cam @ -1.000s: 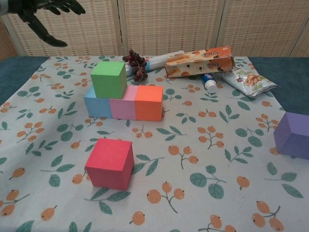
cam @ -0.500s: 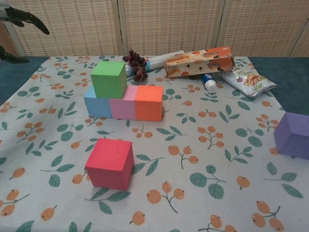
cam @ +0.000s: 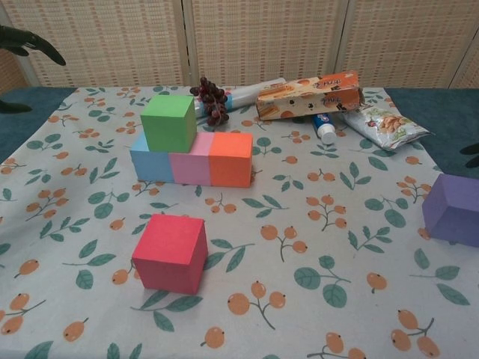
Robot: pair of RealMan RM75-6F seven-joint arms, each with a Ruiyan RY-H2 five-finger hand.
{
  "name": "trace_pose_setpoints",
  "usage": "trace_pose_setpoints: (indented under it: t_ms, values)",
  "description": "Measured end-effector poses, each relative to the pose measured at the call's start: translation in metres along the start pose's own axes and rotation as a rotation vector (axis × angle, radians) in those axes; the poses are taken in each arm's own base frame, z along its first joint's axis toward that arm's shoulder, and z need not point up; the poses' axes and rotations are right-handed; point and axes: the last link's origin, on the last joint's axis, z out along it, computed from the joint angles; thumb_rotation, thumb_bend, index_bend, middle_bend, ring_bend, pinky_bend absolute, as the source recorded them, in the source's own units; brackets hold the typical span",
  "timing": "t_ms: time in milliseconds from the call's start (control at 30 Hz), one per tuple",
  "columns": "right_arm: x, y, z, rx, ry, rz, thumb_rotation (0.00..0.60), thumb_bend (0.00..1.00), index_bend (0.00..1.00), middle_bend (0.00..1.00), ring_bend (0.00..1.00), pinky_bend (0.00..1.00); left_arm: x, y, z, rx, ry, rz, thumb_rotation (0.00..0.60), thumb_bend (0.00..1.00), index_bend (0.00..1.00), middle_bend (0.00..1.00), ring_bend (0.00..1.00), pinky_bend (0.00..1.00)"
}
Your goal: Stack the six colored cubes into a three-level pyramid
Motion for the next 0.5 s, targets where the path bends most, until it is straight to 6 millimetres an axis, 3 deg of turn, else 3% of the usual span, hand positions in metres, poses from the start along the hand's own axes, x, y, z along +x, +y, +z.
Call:
trace_pose_setpoints:
  t_ms: [233,500]
  values:
    - [0.0057,0.0000,-0.0113,-0.001,0.002,0.001,0.600,0.03,0.05,0.12,0.00,0.15,-0.0016,-0.0022,-0.0014,-0.001,-0.006,0.001,0.600,0.28,0.21,0.12,0.03,0.11]
    - [-0.0007,-0.0002,-0.0016,-0.011,-0.018,0.009,0.600,0.03,0.05,0.12,0.00,0.15,-0.0042,-0.0034,-0.0020,0.000,-0.019,-0.010,0.600,0.28,0.20,0.12,0.03,0.11]
